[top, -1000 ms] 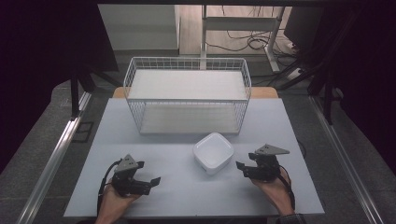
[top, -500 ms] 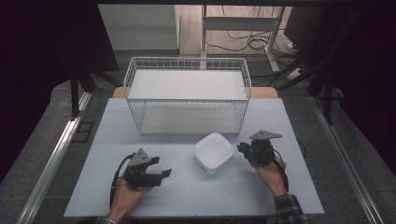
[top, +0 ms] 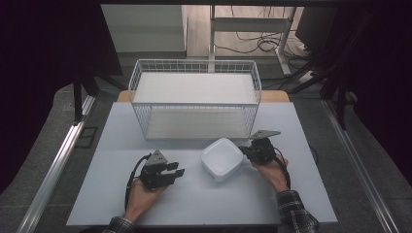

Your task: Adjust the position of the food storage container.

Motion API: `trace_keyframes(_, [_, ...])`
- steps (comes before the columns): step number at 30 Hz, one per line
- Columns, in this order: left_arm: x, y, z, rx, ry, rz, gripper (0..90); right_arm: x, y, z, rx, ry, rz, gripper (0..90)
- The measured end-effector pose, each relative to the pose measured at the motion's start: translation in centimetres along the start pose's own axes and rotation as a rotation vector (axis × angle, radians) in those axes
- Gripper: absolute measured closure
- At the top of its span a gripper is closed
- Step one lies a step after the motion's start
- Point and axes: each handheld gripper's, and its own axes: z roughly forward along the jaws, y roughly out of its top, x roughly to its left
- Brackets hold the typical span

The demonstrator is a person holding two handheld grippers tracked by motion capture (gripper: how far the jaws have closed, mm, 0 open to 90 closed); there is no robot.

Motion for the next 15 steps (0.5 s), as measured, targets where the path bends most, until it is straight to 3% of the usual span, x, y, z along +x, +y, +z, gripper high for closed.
trace_keyframes(6, [0.3,0.3,1.3,0.025,-0.008,-0.013,76.0,1.3,-0.3,0.4,0.025,0.038,0.008,89.4])
trace_keyframes(10, [0.4,0.3,2.1,0.058,0.005,-0.025,81.6,2.7,-0.3,0.3,0.026,0.057,-0.012,89.4])
trace_keyframes(15, [0.4,0.4,2.3,0.067,0.0,-0.034,86.3,3.9,-0.4,0.4,0.03,0.085,-0.002,89.4])
